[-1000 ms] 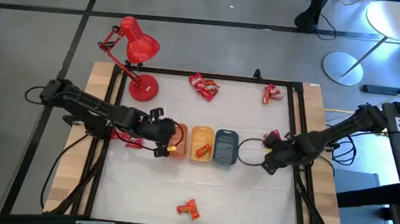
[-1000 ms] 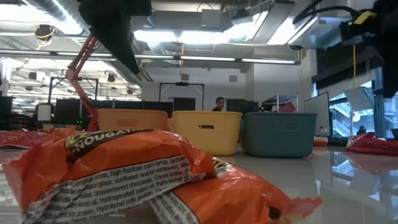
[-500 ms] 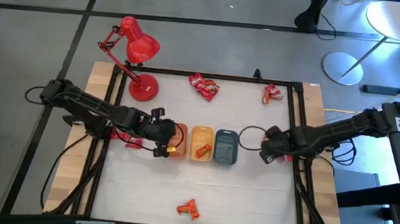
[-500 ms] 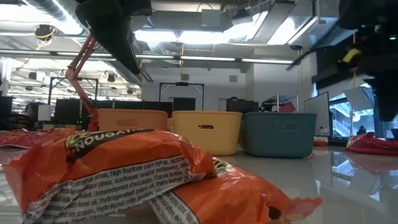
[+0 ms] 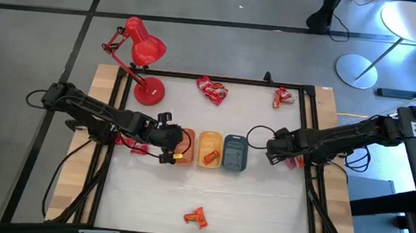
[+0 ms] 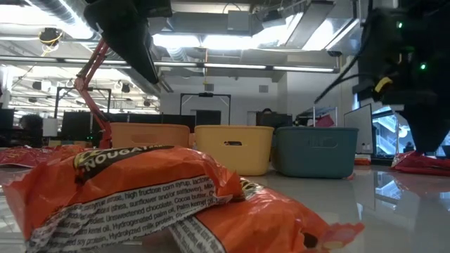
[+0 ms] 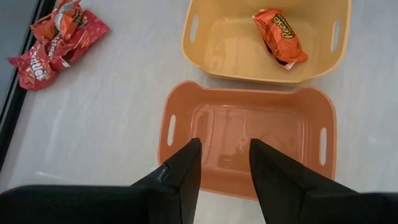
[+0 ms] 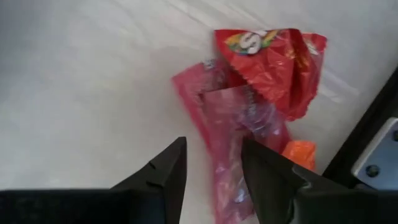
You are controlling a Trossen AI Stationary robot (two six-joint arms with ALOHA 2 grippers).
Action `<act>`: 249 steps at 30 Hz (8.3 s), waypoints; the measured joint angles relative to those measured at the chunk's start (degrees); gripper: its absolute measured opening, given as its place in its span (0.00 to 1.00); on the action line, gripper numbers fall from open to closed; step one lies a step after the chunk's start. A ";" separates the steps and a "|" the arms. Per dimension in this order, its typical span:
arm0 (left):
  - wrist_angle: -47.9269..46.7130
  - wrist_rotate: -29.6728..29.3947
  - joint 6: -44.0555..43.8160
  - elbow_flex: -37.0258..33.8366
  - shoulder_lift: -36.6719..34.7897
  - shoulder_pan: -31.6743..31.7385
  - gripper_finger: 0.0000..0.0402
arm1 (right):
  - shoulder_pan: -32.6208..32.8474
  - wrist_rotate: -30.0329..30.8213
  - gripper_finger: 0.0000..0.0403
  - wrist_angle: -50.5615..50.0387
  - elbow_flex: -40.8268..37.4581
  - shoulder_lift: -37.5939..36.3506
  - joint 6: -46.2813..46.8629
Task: Sort candy
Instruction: Put the pink candy into the blue bin
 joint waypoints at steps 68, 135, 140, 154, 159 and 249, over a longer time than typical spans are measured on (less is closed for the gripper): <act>2.78 0.04 0.98 0.02 0.00 -7.80 0.32 | 11.04 15.34 0.00 62.31 0.98 7.36 4.45; 5.99 0.04 -0.14 0.02 0.02 -8.68 0.32 | -9.33 -8.51 0.34 1.62 5.85 -3.59 -5.81; 5.80 0.02 -0.17 0.02 0.02 -8.63 0.32 | -17.12 -11.23 0.36 1.73 5.85 1.27 -18.02; 5.68 0.02 -0.85 0.02 0.02 -8.66 0.32 | -23.11 -9.89 0.35 2.26 5.86 10.28 -58.89; 5.68 0.04 -0.85 0.02 0.02 -8.66 0.32 | -23.11 -9.66 0.35 5.28 5.88 10.88 -63.08; 5.88 0.02 -0.26 0.00 0.02 -8.68 0.32 | 9.15 9.47 0.00 39.60 13.13 5.74 -19.83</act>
